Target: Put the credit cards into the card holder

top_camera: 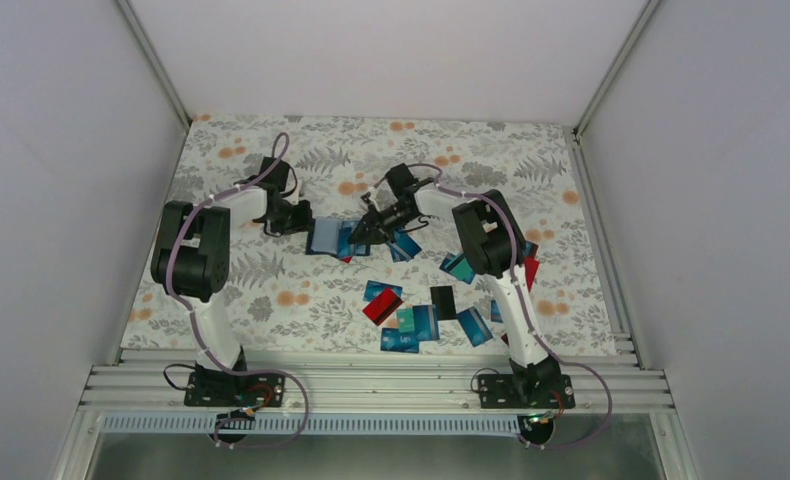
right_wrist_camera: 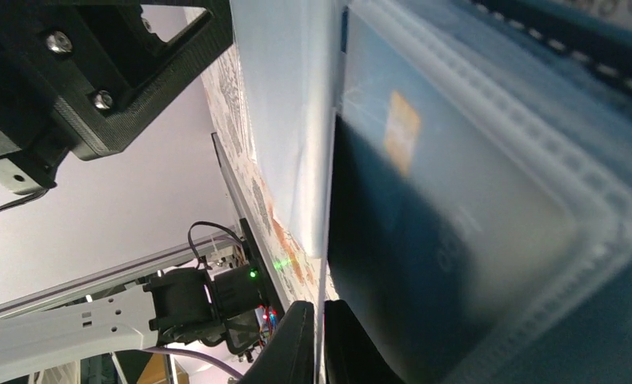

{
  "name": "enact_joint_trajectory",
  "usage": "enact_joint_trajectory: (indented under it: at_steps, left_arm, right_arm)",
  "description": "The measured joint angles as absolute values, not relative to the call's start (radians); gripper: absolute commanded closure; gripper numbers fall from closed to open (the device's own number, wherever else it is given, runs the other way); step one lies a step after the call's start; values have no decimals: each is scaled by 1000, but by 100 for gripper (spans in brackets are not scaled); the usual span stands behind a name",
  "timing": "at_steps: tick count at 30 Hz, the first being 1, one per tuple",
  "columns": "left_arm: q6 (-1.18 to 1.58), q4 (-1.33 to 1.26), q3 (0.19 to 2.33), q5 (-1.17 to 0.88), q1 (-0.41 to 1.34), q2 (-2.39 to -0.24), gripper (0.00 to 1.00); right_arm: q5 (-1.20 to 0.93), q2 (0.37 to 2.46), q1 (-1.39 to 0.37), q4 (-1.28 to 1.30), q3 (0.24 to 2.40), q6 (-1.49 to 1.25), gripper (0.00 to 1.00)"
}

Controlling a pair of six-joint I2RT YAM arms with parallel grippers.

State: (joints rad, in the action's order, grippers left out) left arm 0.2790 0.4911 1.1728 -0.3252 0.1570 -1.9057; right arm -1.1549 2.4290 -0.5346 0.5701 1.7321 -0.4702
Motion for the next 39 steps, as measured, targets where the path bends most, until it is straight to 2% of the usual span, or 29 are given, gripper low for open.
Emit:
enact_joint_trajectory:
  at_steps: [23,39]
  left_arm:
    - [269,495,1188,-342,153,-1922,79]
    - [261,497,1205,-344,152,-1935,82]
  right_arm:
    - [-1215,2459,-530,502,1753,-493,96]
    - [-1275,2532,-526,531,1855,-527,96]
